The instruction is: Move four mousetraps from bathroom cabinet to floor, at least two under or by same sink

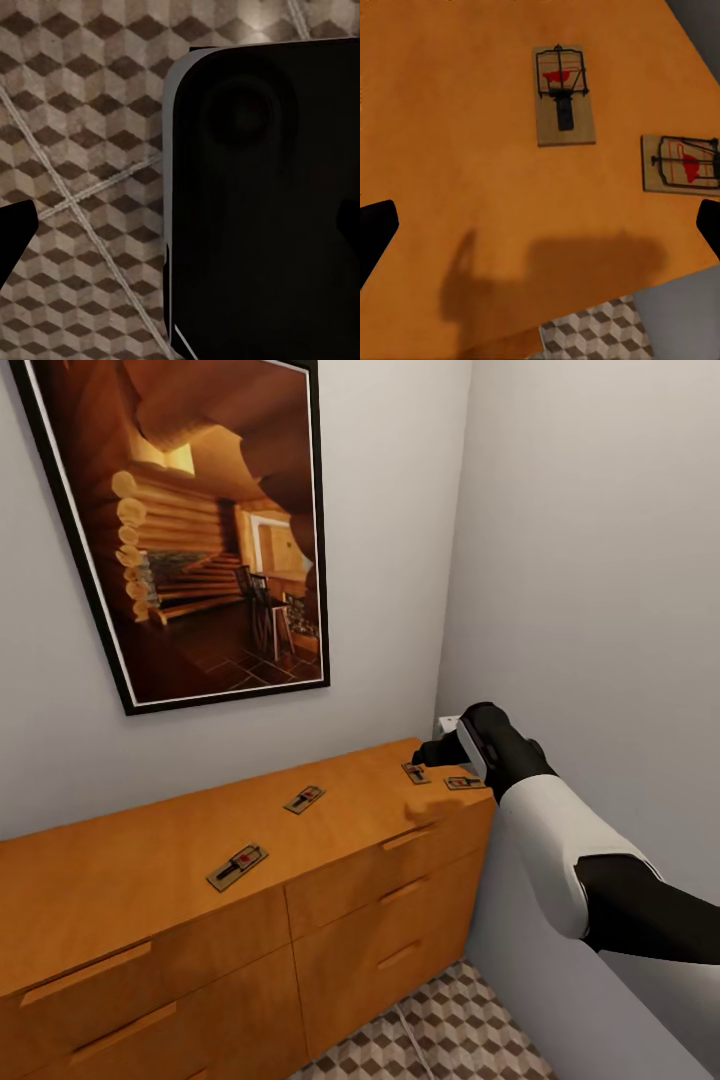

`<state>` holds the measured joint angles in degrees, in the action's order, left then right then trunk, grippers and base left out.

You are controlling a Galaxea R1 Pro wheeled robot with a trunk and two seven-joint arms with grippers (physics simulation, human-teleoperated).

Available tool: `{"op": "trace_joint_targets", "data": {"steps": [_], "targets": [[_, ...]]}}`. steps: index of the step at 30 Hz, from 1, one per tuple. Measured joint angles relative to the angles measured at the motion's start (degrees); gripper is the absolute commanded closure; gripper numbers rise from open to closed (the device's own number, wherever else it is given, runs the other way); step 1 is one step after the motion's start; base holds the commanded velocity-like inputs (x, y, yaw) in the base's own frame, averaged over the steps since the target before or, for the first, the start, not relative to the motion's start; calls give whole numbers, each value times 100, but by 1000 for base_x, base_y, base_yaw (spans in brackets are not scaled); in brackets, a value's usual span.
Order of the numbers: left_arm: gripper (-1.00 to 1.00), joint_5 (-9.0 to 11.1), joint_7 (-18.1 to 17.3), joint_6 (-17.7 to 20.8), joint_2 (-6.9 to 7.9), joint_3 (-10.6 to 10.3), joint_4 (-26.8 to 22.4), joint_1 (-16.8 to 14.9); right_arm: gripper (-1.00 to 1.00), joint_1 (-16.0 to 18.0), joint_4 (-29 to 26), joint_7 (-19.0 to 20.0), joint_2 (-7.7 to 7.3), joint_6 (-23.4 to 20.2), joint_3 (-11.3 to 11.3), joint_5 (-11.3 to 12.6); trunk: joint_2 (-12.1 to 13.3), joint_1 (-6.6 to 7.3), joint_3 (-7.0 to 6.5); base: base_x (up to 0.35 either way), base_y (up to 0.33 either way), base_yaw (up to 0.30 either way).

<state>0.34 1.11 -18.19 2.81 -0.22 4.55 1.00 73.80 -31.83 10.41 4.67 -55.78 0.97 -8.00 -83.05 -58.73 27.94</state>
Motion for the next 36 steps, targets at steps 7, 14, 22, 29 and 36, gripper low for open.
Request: {"op": "trace_joint_targets", "data": {"steps": [7,14,22,29,36], "targets": [[-100,0,3,0,0,0,0,0,-100,0,6,0,0,0,0,-2,0,1,0,114,0,0],[-100,0,7,4,0,0,0,4,-100,-2,7,0,-6,0,0,-3,0,1,0,121,0,0],[-100,0,8,4,0,0,0,8,-100,-7,1,27,-34,6,-7,-5,0,0,0,19,0,0],[-100,0,8,4,0,0,0,9,-100,-8,-2,336,-54,6,-4,-4,0,0,0,2,0,0],[-100,0,8,4,0,0,0,13,-100,-8,-2,793,-78,12,0,-16,0,0,0,0,0,0]]}}
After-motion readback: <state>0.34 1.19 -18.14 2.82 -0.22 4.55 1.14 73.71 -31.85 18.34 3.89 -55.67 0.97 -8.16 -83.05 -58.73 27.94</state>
